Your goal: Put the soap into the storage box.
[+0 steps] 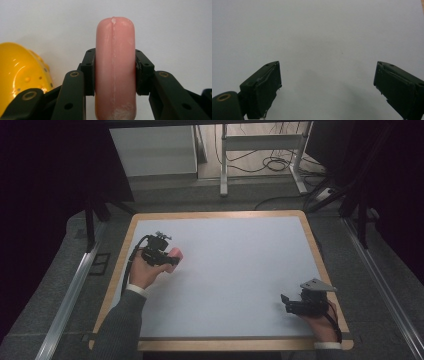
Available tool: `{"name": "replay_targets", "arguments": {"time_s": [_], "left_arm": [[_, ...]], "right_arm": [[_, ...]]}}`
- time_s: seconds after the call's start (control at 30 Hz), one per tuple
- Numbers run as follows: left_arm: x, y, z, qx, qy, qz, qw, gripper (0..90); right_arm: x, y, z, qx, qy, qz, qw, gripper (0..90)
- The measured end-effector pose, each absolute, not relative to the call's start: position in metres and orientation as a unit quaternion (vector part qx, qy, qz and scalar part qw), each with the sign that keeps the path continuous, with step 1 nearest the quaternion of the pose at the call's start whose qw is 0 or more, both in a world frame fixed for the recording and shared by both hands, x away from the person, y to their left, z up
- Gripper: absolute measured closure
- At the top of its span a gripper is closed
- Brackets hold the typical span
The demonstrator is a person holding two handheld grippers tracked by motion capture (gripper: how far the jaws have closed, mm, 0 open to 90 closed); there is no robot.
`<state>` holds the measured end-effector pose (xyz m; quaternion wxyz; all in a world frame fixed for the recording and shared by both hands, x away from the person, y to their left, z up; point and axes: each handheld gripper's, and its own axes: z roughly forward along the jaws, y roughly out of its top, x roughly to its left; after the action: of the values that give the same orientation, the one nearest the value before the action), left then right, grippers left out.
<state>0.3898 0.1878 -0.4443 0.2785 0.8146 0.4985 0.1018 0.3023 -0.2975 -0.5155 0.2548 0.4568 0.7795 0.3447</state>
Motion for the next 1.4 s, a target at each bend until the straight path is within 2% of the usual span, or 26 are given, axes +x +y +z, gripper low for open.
{"name": "replay_targets", "arguments": {"time_s": [1.4], "left_arm": [[0.397, 0.257, -0.44, 0.767, 0.563, 0.135, 0.276, 60.5]], "right_arm": [[0.302, -0.298, -0.515, 0.459, 0.778, 0.343, 0.258, 7.3]]}}
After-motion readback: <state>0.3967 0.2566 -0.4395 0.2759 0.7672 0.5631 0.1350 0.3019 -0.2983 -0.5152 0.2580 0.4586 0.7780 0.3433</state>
